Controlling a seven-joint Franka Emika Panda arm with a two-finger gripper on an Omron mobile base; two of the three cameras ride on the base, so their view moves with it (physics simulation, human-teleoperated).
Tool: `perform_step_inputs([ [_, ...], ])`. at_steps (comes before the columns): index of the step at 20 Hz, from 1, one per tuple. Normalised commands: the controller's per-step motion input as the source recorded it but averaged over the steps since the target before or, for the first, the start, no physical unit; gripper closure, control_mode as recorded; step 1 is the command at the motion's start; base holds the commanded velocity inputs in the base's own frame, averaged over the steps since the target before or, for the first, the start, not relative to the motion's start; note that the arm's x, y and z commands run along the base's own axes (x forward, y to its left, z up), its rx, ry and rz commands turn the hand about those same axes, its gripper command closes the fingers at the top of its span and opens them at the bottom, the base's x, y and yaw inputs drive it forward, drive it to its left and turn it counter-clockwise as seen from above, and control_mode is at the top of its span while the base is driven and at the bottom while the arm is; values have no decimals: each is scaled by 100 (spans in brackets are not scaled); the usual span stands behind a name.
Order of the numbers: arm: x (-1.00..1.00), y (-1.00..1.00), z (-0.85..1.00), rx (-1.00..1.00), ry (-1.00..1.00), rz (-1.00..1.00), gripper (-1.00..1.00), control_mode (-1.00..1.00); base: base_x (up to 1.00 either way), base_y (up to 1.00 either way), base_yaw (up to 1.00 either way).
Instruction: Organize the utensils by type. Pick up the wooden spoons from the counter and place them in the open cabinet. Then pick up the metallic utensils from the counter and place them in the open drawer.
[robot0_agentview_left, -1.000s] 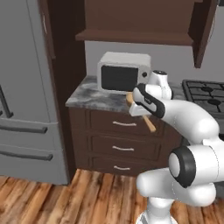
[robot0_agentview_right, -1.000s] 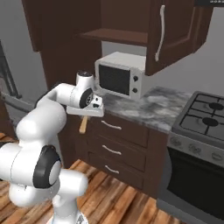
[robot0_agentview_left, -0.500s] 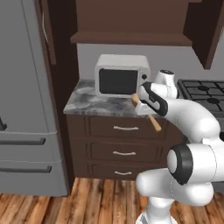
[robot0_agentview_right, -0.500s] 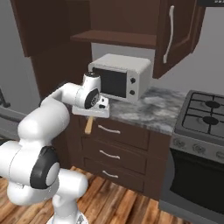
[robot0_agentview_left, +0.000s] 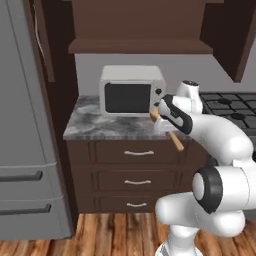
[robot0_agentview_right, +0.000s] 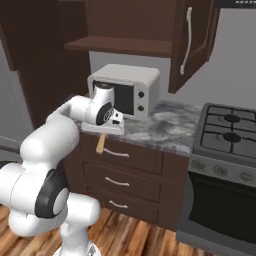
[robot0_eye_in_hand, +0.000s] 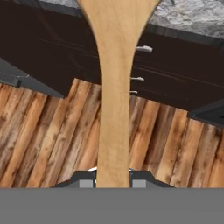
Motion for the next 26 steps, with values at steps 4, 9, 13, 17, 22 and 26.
perform_step_inputs([
  [4, 0, 0, 0, 0, 0, 0, 100, 100, 65, 44, -14],
  [9, 0, 0, 0, 0, 0, 0, 100, 100, 50, 31, -10],
  [13, 0, 0, 0, 0, 0, 0, 100, 100, 24, 0, -15],
  [17, 0, 0, 0, 0, 0, 0, 100, 100, 41, 10, -7],
  [22, 0, 0, 0, 0, 0, 0, 100, 100, 53, 9, 0],
  [26, 0, 0, 0, 0, 0, 0, 100, 100, 55, 8, 0],
])
